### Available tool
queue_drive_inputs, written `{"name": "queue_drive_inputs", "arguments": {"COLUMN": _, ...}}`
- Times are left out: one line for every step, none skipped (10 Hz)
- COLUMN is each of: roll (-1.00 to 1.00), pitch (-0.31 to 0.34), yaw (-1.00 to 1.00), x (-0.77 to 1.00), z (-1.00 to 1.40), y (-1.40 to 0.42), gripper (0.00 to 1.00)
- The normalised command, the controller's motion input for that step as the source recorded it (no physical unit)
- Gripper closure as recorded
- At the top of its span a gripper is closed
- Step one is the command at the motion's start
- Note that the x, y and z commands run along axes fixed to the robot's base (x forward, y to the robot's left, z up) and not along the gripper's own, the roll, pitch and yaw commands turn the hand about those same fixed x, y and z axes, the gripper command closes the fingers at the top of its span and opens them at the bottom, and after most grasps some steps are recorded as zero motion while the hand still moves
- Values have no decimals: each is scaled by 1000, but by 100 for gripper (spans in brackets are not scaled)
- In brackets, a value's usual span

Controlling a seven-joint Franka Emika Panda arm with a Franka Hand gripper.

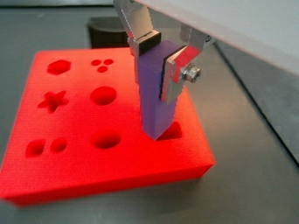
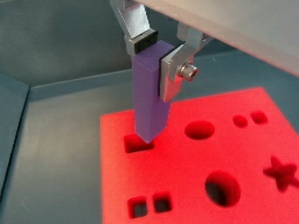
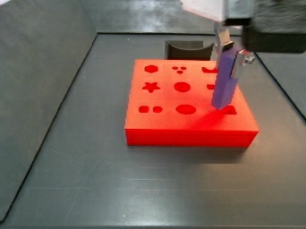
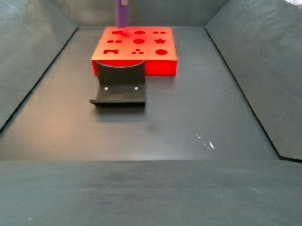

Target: Insert the rectangle object.

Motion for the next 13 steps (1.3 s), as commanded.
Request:
{"name": "queue_drive_inputs", "arguments": {"roll": 100, "pitch": -36, "yaw": -957, "x": 66, "z": 0, "y": 9, "gripper": 100}}
{"name": "queue_drive_inputs", "arguments": {"roll": 94, "pitch": -27, "yaw": -960, "x": 57, "z": 0, "y": 9, "gripper": 100}}
{"name": "queue_drive_inputs", "arguments": {"roll": 99, "pitch": -16, "yaw": -946, "x": 66, "z": 0, "y": 14, "gripper": 100}}
{"name": "queue_drive_inputs", "arguments": {"roll": 111, "pitch": 0, "yaw": -926, "x": 57, "z": 0, "y": 20, "gripper": 100}}
{"name": "queue_drive_inputs", "arguments": {"roll": 143, "pitch": 0, "yaw": -880, "x": 23, "z": 0, "y": 26, "gripper": 100}}
{"name": "queue_drive_inputs", "arguments": {"roll": 164, "pitch": 37, "yaw": -840, "x": 0, "z": 0, "y": 31, "gripper": 100}}
{"name": "queue_drive_inputs", "arguments": {"roll": 173, "pitch": 60, "yaw": -820, "x": 0, "z": -9, "y": 31, "gripper": 100}}
{"name": "queue_drive_inputs", "arguments": {"roll": 174, "pitch": 86, "yaw": -757, "x": 31, "z": 0, "y": 20, "gripper": 100}}
{"name": "queue_drive_inputs", "arguments": {"roll": 186, "pitch": 137, "yaw": -606, "x": 174, "z": 0, "y": 0, "gripper": 100}}
{"name": "queue_drive_inputs", "arguments": {"roll": 176, "pitch": 200, "yaw": -317, "x": 480, "z": -60, "y": -60, "gripper": 100}}
{"name": "queue_drive_inputs", "arguments": {"roll": 83, "pitch": 59, "yaw": -137, "x": 491, "z": -226, "y": -109, "gripper": 100}}
{"name": "queue_drive_inputs", "arguments": {"roll": 117, "pitch": 90, "yaw": -29, "x": 566, "z": -174, "y": -83, "gripper": 100}}
{"name": "queue_drive_inputs", "arguments": {"roll": 196, "pitch": 140, "yaw": 0, "x": 363, "z": -89, "y": -131, "gripper": 100}}
